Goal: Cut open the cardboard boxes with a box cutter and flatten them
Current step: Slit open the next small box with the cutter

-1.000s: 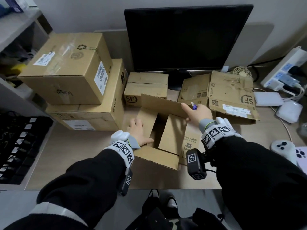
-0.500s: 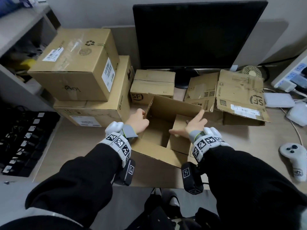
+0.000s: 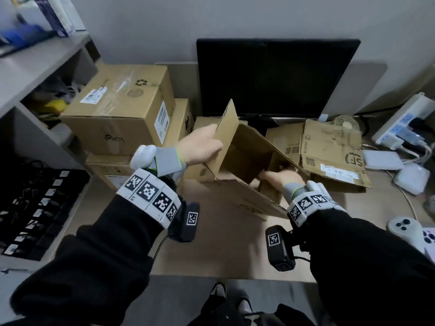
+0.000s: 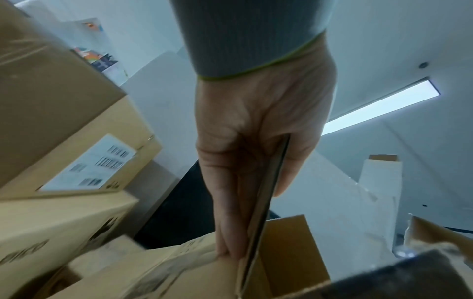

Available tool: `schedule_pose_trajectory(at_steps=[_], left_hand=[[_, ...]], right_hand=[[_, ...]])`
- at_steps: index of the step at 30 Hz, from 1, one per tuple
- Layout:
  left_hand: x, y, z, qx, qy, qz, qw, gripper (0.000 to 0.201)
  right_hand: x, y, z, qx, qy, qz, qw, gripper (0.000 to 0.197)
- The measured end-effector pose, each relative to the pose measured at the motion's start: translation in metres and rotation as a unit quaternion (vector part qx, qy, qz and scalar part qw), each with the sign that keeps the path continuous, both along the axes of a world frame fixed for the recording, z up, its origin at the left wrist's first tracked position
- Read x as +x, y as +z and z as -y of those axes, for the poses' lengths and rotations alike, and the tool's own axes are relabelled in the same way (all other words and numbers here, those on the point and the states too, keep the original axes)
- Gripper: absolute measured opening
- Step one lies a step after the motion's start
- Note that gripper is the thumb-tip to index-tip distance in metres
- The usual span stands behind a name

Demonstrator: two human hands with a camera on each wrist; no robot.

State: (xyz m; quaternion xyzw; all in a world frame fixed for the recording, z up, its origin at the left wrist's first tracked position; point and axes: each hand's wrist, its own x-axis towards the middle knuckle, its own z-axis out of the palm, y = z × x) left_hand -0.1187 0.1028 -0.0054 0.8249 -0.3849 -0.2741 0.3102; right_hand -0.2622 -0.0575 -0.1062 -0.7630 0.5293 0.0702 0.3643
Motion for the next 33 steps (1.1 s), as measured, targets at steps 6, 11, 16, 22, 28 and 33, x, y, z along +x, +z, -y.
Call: schedule_pose_trajectory(at_steps=[6, 11, 16, 22, 28, 33], left_hand=[[0.02, 0.036, -0.003, -0.098, 0.042, 0.035, 0.994, 0.01], [0.035, 0.05, -0.003, -0.139, 0.056, 0.062, 0.987, 0.013], [0.04, 0.057, 0.002, -0.129, 0.016, 0.128, 0.983, 0.037], [0.023, 0.042, -0.003, 0.017, -0.108, 0.165, 0.98, 0.046], [-0.005, -0.032, -0.02, 0.254, -0.248, 0.092, 0.93, 0.066], [-0.01, -0.102, -0.014, 0.368, -0.28, 0.115, 0.879, 0.074]], right_hand=[[0.007, 0.039, 0.008, -0.037, -0.071, 0.175, 0.981, 0.035], [0.01, 0.059, 0.011, 0.031, -0.149, 0.286, 0.946, 0.017], [0.005, 0.055, 0.005, 0.14, -0.19, 0.324, 0.916, 0.008], [-0.024, 0.024, 0.006, 0.282, -0.306, 0.37, 0.831, 0.027], [-0.073, -0.051, 0.016, 0.326, -0.284, 0.245, 0.868, 0.012], [-0.088, -0.08, 0.009, 0.297, -0.254, 0.16, 0.906, 0.005]])
